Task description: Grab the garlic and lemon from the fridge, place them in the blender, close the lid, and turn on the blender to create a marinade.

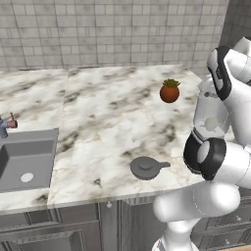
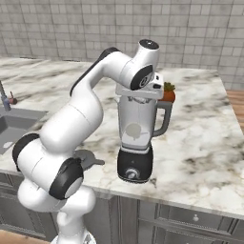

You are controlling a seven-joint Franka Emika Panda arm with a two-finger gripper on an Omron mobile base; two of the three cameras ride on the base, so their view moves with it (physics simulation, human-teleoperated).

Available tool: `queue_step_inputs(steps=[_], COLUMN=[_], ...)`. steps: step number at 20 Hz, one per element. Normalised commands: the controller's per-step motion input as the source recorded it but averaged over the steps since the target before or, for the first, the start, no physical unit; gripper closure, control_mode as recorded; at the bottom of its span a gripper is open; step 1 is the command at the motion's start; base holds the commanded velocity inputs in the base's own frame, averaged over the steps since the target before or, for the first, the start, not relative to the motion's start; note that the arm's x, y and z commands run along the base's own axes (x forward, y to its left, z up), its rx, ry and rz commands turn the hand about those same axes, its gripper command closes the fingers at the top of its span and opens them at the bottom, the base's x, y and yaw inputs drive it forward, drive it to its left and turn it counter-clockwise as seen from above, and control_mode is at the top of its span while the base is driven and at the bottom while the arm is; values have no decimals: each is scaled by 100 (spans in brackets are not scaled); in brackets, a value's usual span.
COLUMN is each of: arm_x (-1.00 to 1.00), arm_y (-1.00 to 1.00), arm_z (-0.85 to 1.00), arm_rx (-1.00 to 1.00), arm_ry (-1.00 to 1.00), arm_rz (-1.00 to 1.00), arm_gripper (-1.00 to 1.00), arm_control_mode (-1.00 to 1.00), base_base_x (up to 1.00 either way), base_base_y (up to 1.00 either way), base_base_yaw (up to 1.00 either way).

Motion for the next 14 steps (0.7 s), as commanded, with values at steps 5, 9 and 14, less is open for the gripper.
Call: queue_step_inputs(steps=[5,9,14], arm_x=[14,1,0], arm_y=[0,-22,-37], arm_z=[-62,-63,-53], arm_rx=[-1,-11,-14], arm_ry=[1,-6,-4], arm_rz=[2,0,-18], arm_gripper=[100,100,100], arm_control_mode=[-100,-100,-100], base_base_x=[0,0,0], base_base_y=[0,0,0], base_base_yaw=[0,0,0])
